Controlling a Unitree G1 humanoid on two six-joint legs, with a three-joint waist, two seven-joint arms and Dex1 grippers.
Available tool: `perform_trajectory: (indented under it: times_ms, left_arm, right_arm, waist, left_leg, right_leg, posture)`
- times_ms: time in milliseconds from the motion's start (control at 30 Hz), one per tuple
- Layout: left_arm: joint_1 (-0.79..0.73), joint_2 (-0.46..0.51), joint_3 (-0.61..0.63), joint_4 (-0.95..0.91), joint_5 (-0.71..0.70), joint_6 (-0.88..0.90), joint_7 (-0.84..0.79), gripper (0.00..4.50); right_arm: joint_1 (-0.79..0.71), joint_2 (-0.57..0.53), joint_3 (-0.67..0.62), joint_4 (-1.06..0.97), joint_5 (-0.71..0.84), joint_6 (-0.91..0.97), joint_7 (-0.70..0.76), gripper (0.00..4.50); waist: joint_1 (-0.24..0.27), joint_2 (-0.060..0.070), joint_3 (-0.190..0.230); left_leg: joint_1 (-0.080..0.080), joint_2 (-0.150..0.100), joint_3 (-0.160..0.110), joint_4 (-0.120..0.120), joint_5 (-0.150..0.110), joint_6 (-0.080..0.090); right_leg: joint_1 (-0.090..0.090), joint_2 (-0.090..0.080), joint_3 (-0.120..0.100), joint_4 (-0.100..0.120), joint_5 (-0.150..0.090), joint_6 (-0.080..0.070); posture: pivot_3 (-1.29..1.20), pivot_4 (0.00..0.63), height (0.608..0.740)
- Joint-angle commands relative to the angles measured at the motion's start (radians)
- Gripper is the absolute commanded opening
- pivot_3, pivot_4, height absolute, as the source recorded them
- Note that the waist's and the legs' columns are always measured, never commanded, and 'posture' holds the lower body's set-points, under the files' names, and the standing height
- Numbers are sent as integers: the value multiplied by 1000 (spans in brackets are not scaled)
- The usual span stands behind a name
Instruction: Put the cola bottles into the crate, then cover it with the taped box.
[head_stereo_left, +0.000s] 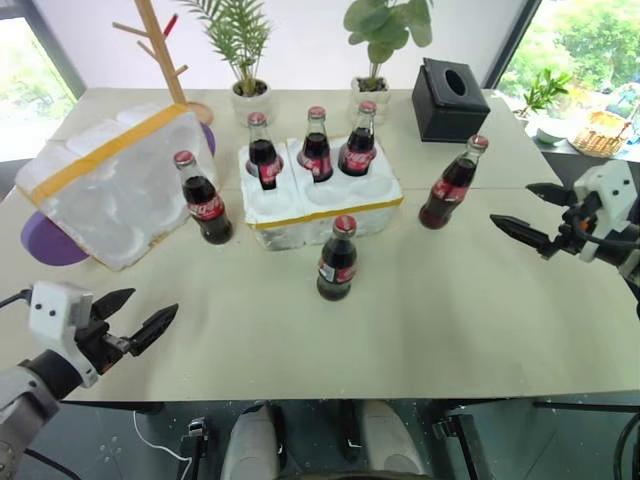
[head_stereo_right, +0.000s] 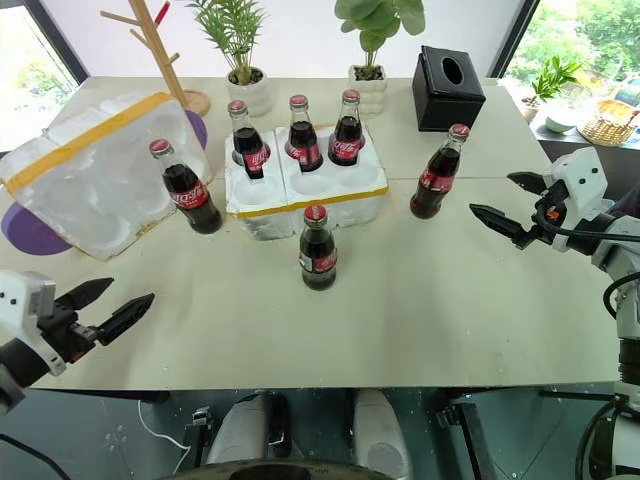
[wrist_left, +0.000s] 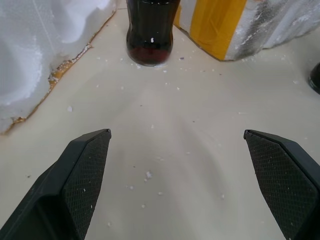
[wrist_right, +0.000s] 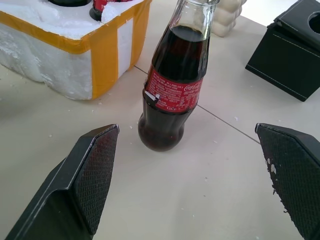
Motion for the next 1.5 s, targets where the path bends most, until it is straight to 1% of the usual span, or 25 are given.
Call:
perform_trajectory:
  times_ms: [33,400,467,600,700,833,967,1033,1167,1300,1500]
  left_arm:
    - [-1,2,-5,-34,18,-35,-2,4463]
    - [-57,-19,-1,-11,10,-26,41,4463]
    - [-81,-24,-9,-8,6,-27,49,4463]
    - [-159,-15,-28,24,10,-39,52,4463]
    - [-243,9,-41,76,9,-33,47,4463]
    - [-366,57,-97,151,21,-29,22,4463]
    - [-527,97,-198,271,70,-48,-13,4463]
    - [-603,105,-252,338,103,-68,-36,4463]
    - [-730,102,-357,491,197,-139,-84,4463]
    - [-829,91,-406,634,261,-208,-111,4463]
    - [-921,67,-440,740,297,-251,-145,4463]
  right_arm:
    - [-14,-9,-22,-2,2,-18,0,4500]
    - [-16,-13,-22,-13,16,2,9,4500]
    - [-11,-30,-13,-18,25,16,45,4500]
    - [-28,-89,-21,-50,80,111,131,4500]
    - [-39,-143,-56,-97,147,208,165,4500]
    - [-43,-232,-124,-182,271,342,247,4500]
    - [-86,-298,-187,-290,455,512,299,4500]
    - [-114,-307,-201,-336,529,566,295,4500]
    - [-175,-292,-206,-393,640,640,240,4500]
    - [-167,-279,-215,-447,673,652,200,4500]
    - [-126,-254,-245,-488,706,653,143,4500]
  waist:
    - [0,0,0]
    - [0,0,0]
    - [0,0,0]
    - [3,0,0]
    - [2,0,0]
    - [3,1,0]
    - [4,1,0]
    - [3,1,0]
    - [2,0,0]
    - [3,0,0]
    - [4,0,0]
  left_leg:
    - [0,0,0,0,0,0]
    - [0,0,0,0,0,0]
    - [0,0,0,0,0,0]
    - [0,0,0,0,0,0]
    - [0,0,0,0,0,0]
    - [0,0,0,0,0,0]
    - [0,0,0,1,0,0]
    - [0,0,0,0,0,0]
    - [0,0,0,0,0,0]
    - [0,0,0,0,0,0]
    - [-1,0,0,1,0,0]
  right_leg:
    - [0,0,0,0,0,0]
    - [1,0,0,0,0,0]
    - [1,0,0,0,0,0]
    - [1,0,0,0,0,0]
    - [1,0,0,0,0,0]
    - [1,1,0,0,0,0]
    - [2,1,0,0,0,0]
    - [1,1,0,0,0,0]
    - [1,1,0,0,0,0]
    - [1,1,0,0,1,2]
    - [0,0,-1,0,2,3]
  posture:
    - [0,150,740]
    - [0,150,740]
    - [0,150,740]
    - [0,150,740]
    - [0,150,740]
    - [0,150,740]
    - [0,150,740]
    - [0,150,740]
    - [0,150,740]
    - [0,150,740]
    - [0,150,740]
